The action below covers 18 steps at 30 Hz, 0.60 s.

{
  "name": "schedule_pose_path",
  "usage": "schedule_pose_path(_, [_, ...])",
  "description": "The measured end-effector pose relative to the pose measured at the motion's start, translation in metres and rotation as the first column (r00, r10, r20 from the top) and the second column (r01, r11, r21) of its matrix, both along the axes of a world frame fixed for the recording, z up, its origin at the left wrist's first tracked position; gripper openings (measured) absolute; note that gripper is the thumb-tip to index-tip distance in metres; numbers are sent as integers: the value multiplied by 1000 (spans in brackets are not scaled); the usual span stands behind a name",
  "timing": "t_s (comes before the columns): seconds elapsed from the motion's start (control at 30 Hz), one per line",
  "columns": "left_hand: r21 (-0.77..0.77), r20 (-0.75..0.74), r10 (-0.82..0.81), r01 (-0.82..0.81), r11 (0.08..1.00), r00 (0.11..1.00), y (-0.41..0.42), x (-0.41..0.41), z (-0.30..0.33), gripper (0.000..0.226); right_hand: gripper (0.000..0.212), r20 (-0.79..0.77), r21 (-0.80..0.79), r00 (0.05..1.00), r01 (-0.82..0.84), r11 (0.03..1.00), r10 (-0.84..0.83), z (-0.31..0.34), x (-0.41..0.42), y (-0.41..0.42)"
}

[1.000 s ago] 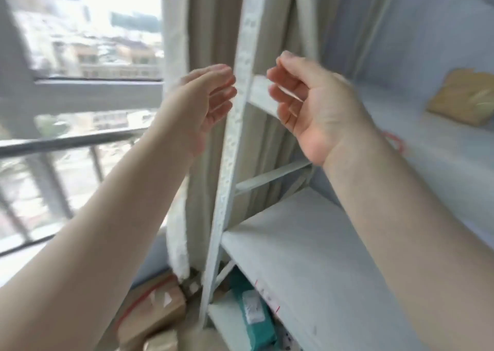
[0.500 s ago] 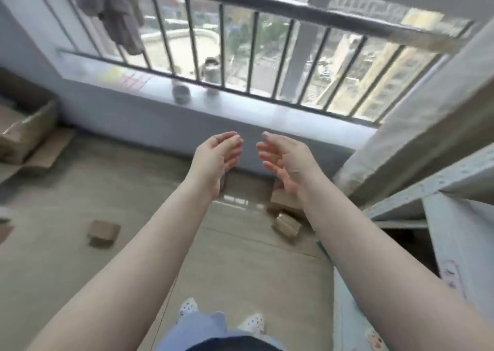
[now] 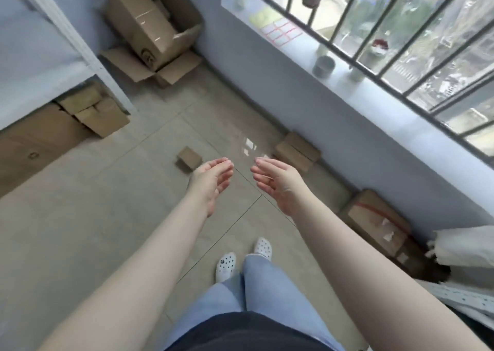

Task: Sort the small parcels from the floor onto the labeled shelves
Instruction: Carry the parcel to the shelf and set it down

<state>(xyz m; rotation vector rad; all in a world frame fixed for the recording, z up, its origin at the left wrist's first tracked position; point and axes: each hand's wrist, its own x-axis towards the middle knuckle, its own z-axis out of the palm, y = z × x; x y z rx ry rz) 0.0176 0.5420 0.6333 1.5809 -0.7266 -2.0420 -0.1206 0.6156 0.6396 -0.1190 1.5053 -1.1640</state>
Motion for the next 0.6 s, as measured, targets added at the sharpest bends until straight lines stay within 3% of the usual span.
schedule_pose_path(0.3, [69,64,256,-260,963,965,-56,37,-22,10,7,69,62,961,-273,960,269,-42,20,-97])
schedule_pose_path(0.6, [96,72,351,-356,929,934,-124,69,-31,10,15,63,156,929,-371,916,365,-63,45,-176])
